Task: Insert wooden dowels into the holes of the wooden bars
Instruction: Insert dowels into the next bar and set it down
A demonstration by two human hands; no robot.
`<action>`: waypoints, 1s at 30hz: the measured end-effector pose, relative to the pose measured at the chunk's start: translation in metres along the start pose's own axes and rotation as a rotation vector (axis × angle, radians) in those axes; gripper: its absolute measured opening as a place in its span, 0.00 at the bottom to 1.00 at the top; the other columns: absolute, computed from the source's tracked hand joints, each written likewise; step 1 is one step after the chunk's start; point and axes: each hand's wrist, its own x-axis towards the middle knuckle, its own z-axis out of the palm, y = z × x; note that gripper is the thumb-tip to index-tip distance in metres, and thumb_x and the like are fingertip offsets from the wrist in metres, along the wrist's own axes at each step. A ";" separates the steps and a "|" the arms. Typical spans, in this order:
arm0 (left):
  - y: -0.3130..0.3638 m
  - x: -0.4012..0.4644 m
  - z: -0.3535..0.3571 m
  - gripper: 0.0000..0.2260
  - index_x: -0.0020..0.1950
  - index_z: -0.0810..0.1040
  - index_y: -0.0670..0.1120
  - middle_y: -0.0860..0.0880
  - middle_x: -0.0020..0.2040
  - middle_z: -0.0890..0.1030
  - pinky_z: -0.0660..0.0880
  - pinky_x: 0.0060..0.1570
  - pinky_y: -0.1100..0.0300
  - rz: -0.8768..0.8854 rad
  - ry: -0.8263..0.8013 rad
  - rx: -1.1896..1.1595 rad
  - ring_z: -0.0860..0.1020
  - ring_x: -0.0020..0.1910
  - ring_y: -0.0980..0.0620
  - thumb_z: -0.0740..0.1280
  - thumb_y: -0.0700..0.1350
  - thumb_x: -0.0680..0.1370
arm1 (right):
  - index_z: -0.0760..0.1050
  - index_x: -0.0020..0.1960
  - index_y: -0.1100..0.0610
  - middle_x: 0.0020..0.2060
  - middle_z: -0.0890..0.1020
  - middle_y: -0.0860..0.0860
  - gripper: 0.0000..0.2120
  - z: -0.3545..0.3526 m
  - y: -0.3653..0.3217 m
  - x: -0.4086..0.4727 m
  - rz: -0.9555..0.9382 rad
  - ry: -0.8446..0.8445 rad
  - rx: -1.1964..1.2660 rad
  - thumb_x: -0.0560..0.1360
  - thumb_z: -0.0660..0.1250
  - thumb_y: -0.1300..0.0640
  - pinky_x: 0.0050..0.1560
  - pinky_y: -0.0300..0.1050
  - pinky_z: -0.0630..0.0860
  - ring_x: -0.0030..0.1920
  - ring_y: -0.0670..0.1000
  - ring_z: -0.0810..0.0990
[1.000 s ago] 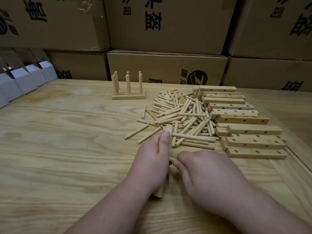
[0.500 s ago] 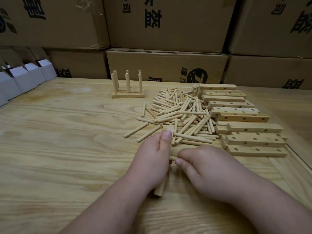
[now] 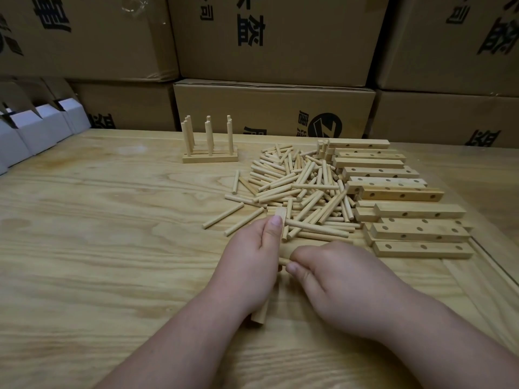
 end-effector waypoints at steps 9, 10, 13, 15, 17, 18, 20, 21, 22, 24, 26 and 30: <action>-0.001 0.001 -0.004 0.20 0.45 0.78 0.42 0.45 0.35 0.77 0.74 0.43 0.51 0.013 -0.052 -0.050 0.73 0.36 0.55 0.56 0.54 0.86 | 0.63 0.40 0.46 0.35 0.74 0.45 0.14 0.004 0.003 -0.001 0.006 -0.017 0.047 0.81 0.53 0.40 0.42 0.52 0.74 0.43 0.53 0.78; 0.000 0.001 -0.004 0.20 0.45 0.78 0.42 0.49 0.33 0.75 0.74 0.41 0.54 0.012 -0.059 -0.057 0.72 0.35 0.56 0.56 0.54 0.85 | 0.64 0.40 0.46 0.34 0.72 0.44 0.14 0.003 0.004 0.000 -0.003 -0.020 0.043 0.81 0.53 0.40 0.42 0.51 0.74 0.43 0.52 0.78; 0.001 0.001 -0.005 0.20 0.42 0.76 0.41 0.57 0.30 0.71 0.70 0.34 0.61 0.009 -0.063 -0.073 0.69 0.31 0.59 0.57 0.53 0.85 | 0.64 0.41 0.46 0.35 0.74 0.45 0.14 0.002 0.004 0.000 -0.014 -0.002 0.017 0.80 0.52 0.40 0.40 0.50 0.73 0.43 0.52 0.78; 0.001 0.001 -0.005 0.20 0.42 0.76 0.41 0.58 0.29 0.70 0.69 0.31 0.66 0.015 -0.063 -0.074 0.69 0.30 0.60 0.57 0.53 0.85 | 0.64 0.41 0.46 0.35 0.74 0.44 0.14 0.002 0.003 -0.001 -0.022 0.010 0.000 0.80 0.52 0.40 0.40 0.49 0.73 0.42 0.52 0.78; 0.002 0.001 -0.006 0.20 0.40 0.75 0.43 0.59 0.28 0.70 0.67 0.29 0.70 0.009 -0.067 -0.085 0.68 0.29 0.62 0.57 0.53 0.85 | 0.65 0.42 0.46 0.35 0.75 0.45 0.14 0.003 0.003 -0.001 -0.029 0.019 0.000 0.80 0.52 0.40 0.40 0.50 0.73 0.42 0.52 0.78; 0.003 0.000 -0.006 0.19 0.38 0.74 0.44 0.59 0.27 0.69 0.67 0.29 0.71 0.004 -0.072 -0.099 0.68 0.28 0.62 0.57 0.52 0.85 | 0.65 0.42 0.46 0.36 0.76 0.45 0.14 0.002 0.003 -0.002 -0.032 0.025 0.001 0.80 0.52 0.40 0.40 0.50 0.73 0.42 0.52 0.78; 0.004 0.000 -0.006 0.19 0.36 0.72 0.46 0.59 0.26 0.69 0.67 0.28 0.72 -0.002 -0.085 -0.113 0.68 0.27 0.62 0.57 0.52 0.85 | 0.65 0.42 0.46 0.37 0.77 0.46 0.13 0.002 0.004 -0.002 -0.029 0.030 0.006 0.80 0.52 0.40 0.40 0.49 0.73 0.43 0.52 0.78; 0.005 0.000 -0.006 0.20 0.36 0.72 0.46 0.59 0.27 0.69 0.67 0.28 0.72 -0.004 -0.086 -0.110 0.68 0.27 0.62 0.57 0.53 0.85 | 0.65 0.42 0.46 0.37 0.77 0.45 0.13 0.002 0.004 -0.002 -0.026 0.028 0.017 0.80 0.52 0.40 0.40 0.49 0.73 0.43 0.52 0.78; 0.005 0.000 -0.006 0.20 0.36 0.71 0.46 0.59 0.27 0.69 0.68 0.28 0.72 -0.004 -0.085 -0.106 0.68 0.27 0.62 0.57 0.53 0.85 | 0.65 0.41 0.46 0.37 0.77 0.45 0.13 0.002 0.004 -0.002 -0.025 0.029 0.030 0.80 0.53 0.40 0.40 0.50 0.73 0.42 0.52 0.78; 0.003 0.001 -0.006 0.20 0.38 0.74 0.45 0.58 0.28 0.70 0.68 0.29 0.72 -0.006 -0.094 -0.101 0.69 0.29 0.61 0.57 0.54 0.85 | 0.63 0.40 0.45 0.37 0.78 0.46 0.13 0.004 0.003 -0.002 -0.025 0.043 0.050 0.80 0.53 0.41 0.40 0.51 0.74 0.42 0.53 0.78; 0.002 0.001 -0.006 0.20 0.43 0.78 0.43 0.56 0.31 0.74 0.71 0.32 0.70 -0.029 -0.100 -0.142 0.72 0.32 0.60 0.57 0.54 0.85 | 0.61 0.38 0.44 0.37 0.78 0.46 0.14 0.007 0.002 -0.002 -0.019 0.064 0.058 0.80 0.52 0.41 0.40 0.52 0.74 0.42 0.54 0.78; 0.001 0.002 -0.008 0.18 0.48 0.84 0.50 0.56 0.44 0.85 0.78 0.52 0.60 -0.086 -0.049 -0.279 0.82 0.47 0.58 0.58 0.57 0.84 | 0.71 0.43 0.46 0.39 0.80 0.42 0.17 0.012 0.004 0.003 0.007 0.168 0.063 0.77 0.49 0.38 0.41 0.50 0.75 0.43 0.48 0.79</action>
